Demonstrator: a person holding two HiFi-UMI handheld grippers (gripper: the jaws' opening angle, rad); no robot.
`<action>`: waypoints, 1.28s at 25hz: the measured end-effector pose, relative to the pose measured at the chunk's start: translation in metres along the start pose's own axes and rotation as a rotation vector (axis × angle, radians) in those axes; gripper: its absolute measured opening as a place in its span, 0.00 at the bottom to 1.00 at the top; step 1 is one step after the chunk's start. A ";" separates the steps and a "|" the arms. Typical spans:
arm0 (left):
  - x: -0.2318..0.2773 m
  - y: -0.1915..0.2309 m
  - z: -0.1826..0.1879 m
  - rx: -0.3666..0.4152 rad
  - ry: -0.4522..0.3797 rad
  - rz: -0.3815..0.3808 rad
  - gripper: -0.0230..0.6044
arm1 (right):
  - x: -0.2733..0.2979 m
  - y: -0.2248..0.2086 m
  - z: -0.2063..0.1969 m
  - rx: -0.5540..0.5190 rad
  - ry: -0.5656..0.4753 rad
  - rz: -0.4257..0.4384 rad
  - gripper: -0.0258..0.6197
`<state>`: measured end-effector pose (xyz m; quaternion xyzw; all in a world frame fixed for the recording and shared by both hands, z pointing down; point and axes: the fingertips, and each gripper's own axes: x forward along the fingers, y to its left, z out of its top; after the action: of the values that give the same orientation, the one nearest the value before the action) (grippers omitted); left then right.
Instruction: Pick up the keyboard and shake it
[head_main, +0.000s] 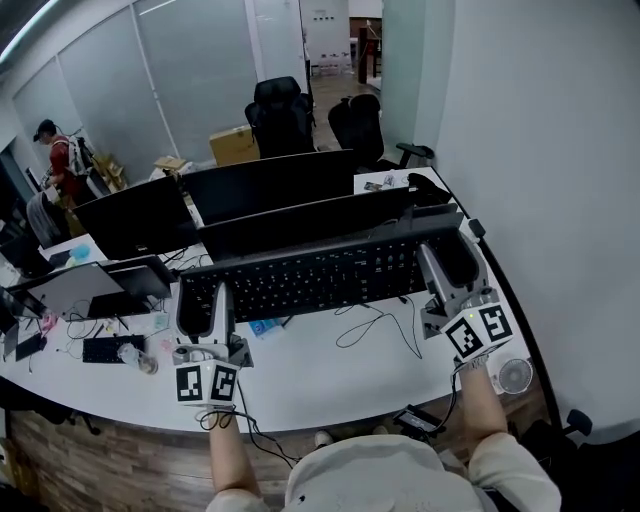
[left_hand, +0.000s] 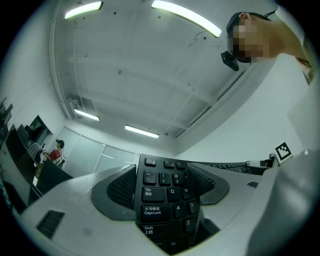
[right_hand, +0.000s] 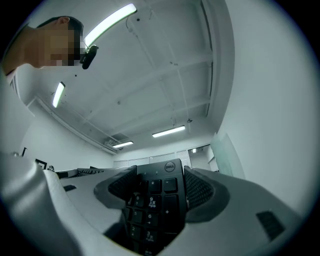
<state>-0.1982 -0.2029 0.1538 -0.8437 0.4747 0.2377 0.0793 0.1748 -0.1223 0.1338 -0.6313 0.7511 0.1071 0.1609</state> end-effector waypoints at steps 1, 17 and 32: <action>0.000 0.001 -0.004 -0.003 0.010 0.003 0.52 | 0.001 -0.001 -0.004 0.003 0.011 -0.002 0.47; 0.005 0.010 -0.070 -0.040 0.148 0.024 0.52 | 0.004 -0.024 -0.065 0.042 0.166 -0.062 0.47; -0.013 0.026 -0.142 -0.088 0.278 0.050 0.52 | -0.003 -0.033 -0.134 0.073 0.297 -0.093 0.48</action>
<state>-0.1796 -0.2583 0.2859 -0.8591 0.4911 0.1411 -0.0299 0.1931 -0.1743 0.2604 -0.6679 0.7400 -0.0225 0.0758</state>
